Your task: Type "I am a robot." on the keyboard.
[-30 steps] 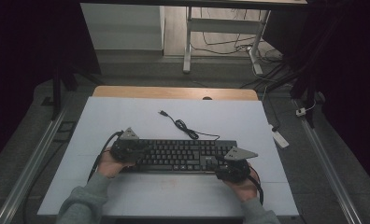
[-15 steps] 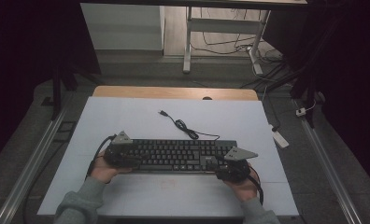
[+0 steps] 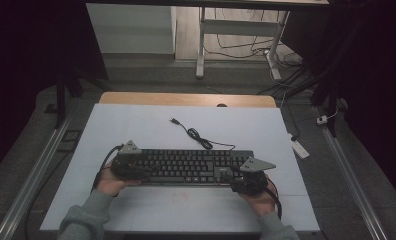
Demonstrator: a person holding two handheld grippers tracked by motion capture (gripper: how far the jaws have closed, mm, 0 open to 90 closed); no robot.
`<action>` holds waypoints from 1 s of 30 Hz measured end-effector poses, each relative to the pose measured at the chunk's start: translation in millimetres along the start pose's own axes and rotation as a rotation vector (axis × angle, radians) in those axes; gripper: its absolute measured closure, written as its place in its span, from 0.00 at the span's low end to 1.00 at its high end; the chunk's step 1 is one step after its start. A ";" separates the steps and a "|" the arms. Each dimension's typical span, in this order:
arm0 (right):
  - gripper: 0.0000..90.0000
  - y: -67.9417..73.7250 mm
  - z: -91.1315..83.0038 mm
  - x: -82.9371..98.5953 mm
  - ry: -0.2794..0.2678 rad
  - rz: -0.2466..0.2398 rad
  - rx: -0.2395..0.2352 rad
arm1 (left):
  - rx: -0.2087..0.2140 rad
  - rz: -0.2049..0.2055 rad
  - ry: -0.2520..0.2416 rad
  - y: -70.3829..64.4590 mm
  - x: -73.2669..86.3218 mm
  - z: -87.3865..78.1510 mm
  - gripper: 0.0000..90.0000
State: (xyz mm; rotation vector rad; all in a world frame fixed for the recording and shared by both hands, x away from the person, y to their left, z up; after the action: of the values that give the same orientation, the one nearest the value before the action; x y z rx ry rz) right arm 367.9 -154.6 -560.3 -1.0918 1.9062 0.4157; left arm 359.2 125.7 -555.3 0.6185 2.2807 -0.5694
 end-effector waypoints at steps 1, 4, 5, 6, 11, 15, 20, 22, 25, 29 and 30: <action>0.55 0.1 0.1 -0.5 0.000 -0.002 0.000 | -0.001 -0.001 0.001 0.1 0.1 0.1 0.34; 0.54 1.1 1.1 -3.8 -0.006 -0.002 -0.002 | -0.002 -0.001 0.002 0.1 0.2 0.2 0.34; 0.54 1.7 1.9 -5.9 -0.015 0.002 -0.003 | -0.001 0.002 0.002 0.1 0.1 0.3 0.34; 0.54 1.7 2.3 -7.1 -0.013 -0.001 -0.003 | -0.001 0.003 0.002 0.0 0.0 0.4 0.34; 0.54 3.6 5.7 -15.0 -0.030 -0.002 -0.004 | 0.006 0.004 0.004 -0.3 0.2 0.4 0.33; 0.58 5.4 7.6 -22.7 -0.048 0.003 -0.010 | 0.006 0.007 0.007 -0.5 0.4 0.8 0.33; 0.64 9.5 13.9 -30.8 -0.049 -0.012 -0.028 | 0.011 0.010 0.010 -1.5 0.7 2.0 0.33; 0.68 11.1 16.7 -34.5 -0.050 -0.014 -0.034 | 0.009 0.011 0.013 -1.5 1.0 2.4 0.33; 0.75 13.6 21.1 -39.2 -0.047 -0.021 -0.049 | 0.010 0.010 0.014 -2.1 1.3 2.8 0.33; 0.88 16.9 28.3 -44.7 -0.038 -0.020 -0.074 | 0.012 0.016 0.016 -2.9 1.5 3.2 0.33; 0.91 18.5 30.0 -46.1 -0.035 -0.021 -0.090 | 0.012 0.017 0.016 -3.2 1.6 3.4 0.33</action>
State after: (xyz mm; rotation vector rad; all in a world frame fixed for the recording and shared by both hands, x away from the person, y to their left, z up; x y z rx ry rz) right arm 379.1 -100.8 -541.8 -1.1544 1.8588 0.5099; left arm 358.1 121.8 -558.0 0.6504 2.2865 -0.5725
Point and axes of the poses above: each handheld gripper's, and its own axes: z roughly forward along the jaws, x roughly out of its underside, y roughly to its left, the point moved 10 cm from there along z, roughly forward along the jaws, and after that the axes turned 7 degrees about -z, right-handed, at the moved point
